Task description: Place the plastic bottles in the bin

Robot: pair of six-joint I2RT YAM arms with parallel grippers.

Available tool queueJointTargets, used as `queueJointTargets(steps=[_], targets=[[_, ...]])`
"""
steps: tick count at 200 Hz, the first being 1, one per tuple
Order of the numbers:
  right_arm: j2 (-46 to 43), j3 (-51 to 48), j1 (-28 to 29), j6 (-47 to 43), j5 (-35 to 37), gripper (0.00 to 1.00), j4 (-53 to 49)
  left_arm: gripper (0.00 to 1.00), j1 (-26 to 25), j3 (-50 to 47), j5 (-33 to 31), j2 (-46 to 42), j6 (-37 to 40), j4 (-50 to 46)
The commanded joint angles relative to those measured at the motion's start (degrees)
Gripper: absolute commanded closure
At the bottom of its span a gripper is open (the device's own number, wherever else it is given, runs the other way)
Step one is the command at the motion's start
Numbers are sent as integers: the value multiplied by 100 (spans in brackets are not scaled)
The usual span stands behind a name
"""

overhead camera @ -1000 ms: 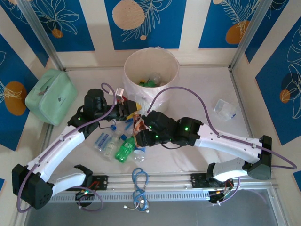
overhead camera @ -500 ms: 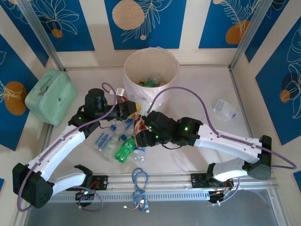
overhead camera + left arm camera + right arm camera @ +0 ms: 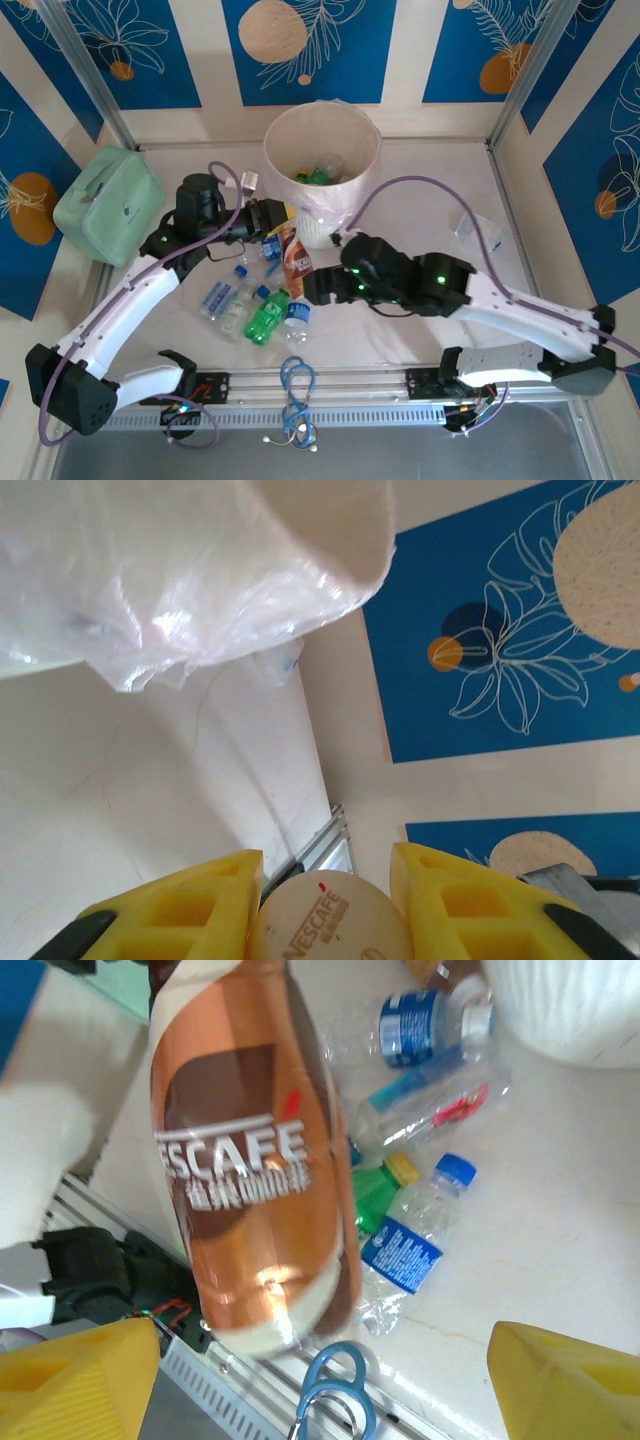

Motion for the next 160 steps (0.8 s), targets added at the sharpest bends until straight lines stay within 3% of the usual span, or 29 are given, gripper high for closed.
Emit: queueJointTargets(steps=[1, 50, 82, 160], targets=[[-512, -208, -99, 231, 510, 15, -268, 71, 112, 532, -236, 32, -86, -106], [-890, -533, -256, 599, 557, 15, -516, 70, 353, 1720, -971, 586, -496, -118], [-862, -626, -206, 740, 527, 15, -525, 71, 468, 2668, -1526, 1367, -556, -106], [-908, -962, -23, 1045, 582, 16, -525, 72, 467, 4542, -2165, 3281, -1344, 356]])
